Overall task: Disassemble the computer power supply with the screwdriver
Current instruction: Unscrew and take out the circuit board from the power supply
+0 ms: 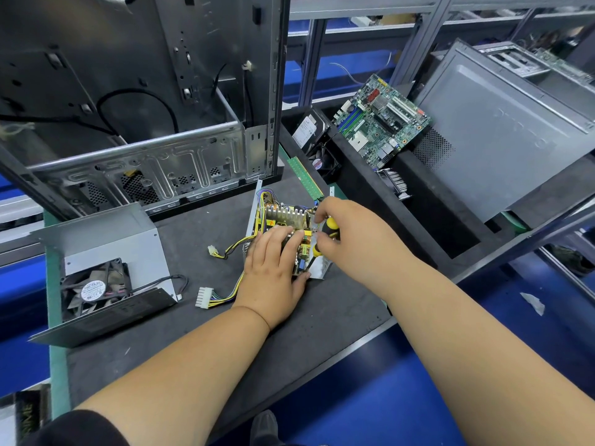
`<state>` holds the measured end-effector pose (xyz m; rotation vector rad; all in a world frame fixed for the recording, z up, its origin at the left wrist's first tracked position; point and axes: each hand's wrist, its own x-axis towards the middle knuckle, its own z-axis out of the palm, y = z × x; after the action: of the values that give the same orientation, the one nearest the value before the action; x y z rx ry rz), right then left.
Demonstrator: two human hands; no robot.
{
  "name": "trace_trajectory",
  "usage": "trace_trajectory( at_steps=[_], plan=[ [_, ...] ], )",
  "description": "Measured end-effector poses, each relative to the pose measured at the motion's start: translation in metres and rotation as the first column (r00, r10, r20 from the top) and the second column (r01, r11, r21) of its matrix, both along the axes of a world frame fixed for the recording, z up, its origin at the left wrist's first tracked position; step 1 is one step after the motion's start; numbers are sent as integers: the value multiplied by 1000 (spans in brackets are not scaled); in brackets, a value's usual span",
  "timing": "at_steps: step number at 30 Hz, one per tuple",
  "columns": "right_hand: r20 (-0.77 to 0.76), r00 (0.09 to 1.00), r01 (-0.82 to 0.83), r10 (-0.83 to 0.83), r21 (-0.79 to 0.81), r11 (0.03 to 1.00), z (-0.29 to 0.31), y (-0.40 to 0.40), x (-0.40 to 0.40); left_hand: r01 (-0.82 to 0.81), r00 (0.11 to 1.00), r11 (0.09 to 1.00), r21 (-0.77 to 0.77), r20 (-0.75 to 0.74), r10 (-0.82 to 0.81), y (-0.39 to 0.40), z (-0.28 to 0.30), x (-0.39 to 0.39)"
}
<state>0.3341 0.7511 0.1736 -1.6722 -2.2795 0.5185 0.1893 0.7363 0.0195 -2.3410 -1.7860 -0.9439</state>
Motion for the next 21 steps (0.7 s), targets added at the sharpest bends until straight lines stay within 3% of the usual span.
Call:
trace_trajectory(
  at_steps=[4,9,21],
  plan=[
    [9,1000,-23,23,22,1000,-3,-1,3,0,1000,1000,-3,6,0,0,0,0],
    [166,986,-23,6,101,995,-3,0,4,2,1000,1000,-12,5,-2,-1,2,0],
    [40,999,-15,14,39,999,-2,0,4,4,1000,1000,-15,15,-4,-2,3,0]
  ],
)
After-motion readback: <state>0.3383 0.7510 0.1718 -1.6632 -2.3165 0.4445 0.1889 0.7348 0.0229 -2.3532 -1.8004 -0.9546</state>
